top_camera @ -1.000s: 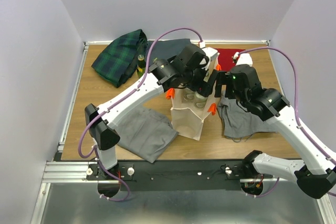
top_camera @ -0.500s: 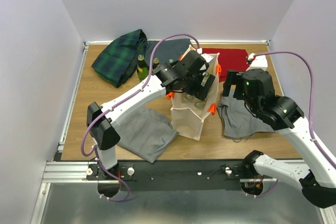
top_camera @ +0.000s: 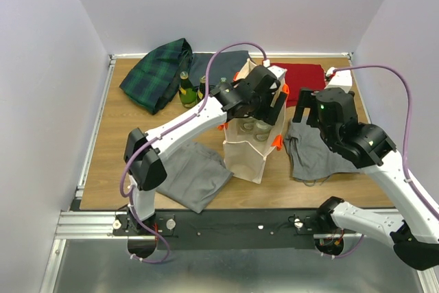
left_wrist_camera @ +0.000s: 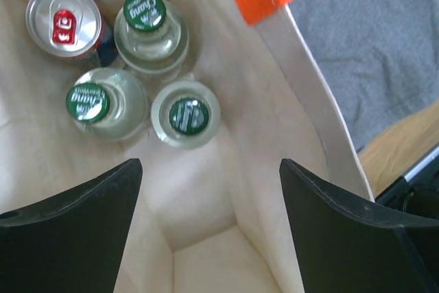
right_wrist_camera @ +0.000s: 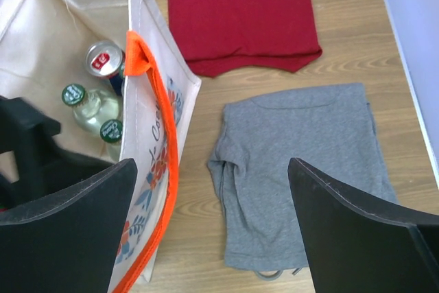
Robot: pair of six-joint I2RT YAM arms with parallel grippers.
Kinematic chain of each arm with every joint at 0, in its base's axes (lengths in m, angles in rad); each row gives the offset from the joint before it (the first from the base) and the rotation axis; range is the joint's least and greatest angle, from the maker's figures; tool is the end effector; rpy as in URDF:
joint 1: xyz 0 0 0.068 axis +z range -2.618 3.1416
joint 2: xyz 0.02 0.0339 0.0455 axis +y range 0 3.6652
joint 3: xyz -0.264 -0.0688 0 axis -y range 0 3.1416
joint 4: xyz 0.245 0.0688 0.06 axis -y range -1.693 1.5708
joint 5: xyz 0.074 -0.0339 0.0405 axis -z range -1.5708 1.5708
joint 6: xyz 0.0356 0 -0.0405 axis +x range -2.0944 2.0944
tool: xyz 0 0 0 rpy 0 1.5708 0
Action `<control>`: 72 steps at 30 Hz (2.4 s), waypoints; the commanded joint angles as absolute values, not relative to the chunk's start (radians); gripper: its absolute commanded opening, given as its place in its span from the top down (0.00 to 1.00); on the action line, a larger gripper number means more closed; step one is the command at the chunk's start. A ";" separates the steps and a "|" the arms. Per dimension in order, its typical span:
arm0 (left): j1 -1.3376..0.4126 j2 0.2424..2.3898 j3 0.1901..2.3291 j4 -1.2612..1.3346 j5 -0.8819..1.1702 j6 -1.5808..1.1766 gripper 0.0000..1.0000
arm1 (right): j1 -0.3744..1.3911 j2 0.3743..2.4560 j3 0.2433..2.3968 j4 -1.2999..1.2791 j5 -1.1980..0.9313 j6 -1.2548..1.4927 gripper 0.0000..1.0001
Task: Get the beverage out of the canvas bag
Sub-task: Take out the drink from the canvas bag.
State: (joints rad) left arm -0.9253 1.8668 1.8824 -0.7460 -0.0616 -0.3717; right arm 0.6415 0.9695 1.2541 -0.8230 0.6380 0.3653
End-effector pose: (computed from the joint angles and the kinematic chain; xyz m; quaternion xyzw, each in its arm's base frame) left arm 0.2560 -0.3363 0.3568 0.2373 0.8813 -0.2239 0.3420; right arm 0.1545 0.0889 0.4050 0.0396 0.8393 -0.0128 0.5421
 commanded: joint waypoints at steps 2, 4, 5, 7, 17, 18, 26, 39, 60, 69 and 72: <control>-0.934 1.922 1.930 -0.696 -0.130 -0.408 0.13 | 0.647 0.943 1.308 -0.801 0.719 0.356 0.00; -0.936 1.925 1.924 -0.684 -0.133 -0.414 0.15 | 0.647 0.934 1.310 -0.795 0.732 0.353 0.00; -0.936 1.925 1.919 -0.678 -0.133 -0.417 0.17 | 0.647 0.930 1.310 -0.789 0.738 0.351 0.00; -0.939 1.925 1.904 -0.663 -0.140 -0.416 0.19 | 0.647 0.923 1.308 -0.781 0.742 0.351 0.00; -0.945 1.944 1.896 -0.650 -0.149 -0.416 0.25 | 0.647 0.928 1.302 -0.775 0.732 0.344 0.00; -0.943 1.945 1.894 -0.655 -0.152 -0.416 0.25 | 0.647 0.930 1.302 -0.775 0.732 0.345 0.00; -0.945 1.971 1.884 -0.663 -0.172 -0.411 0.25 | 0.647 0.910 1.301 -0.776 0.746 0.347 0.00; -0.946 1.996 1.885 -0.660 -0.179 -0.413 0.28 | 0.647 0.891 1.292 -0.782 0.749 0.356 0.00; -0.945 2.039 1.947 -0.684 -0.221 -0.423 0.07 | 0.647 0.888 1.285 -0.776 0.747 0.350 0.00; -0.945 2.049 1.990 -0.692 -0.184 -0.423 0.01 | 0.647 0.888 1.282 -0.775 0.747 0.353 0.00; -0.945 2.060 2.000 -0.701 -0.176 -0.422 0.01 | 0.647 0.890 1.281 -0.772 0.747 0.354 0.00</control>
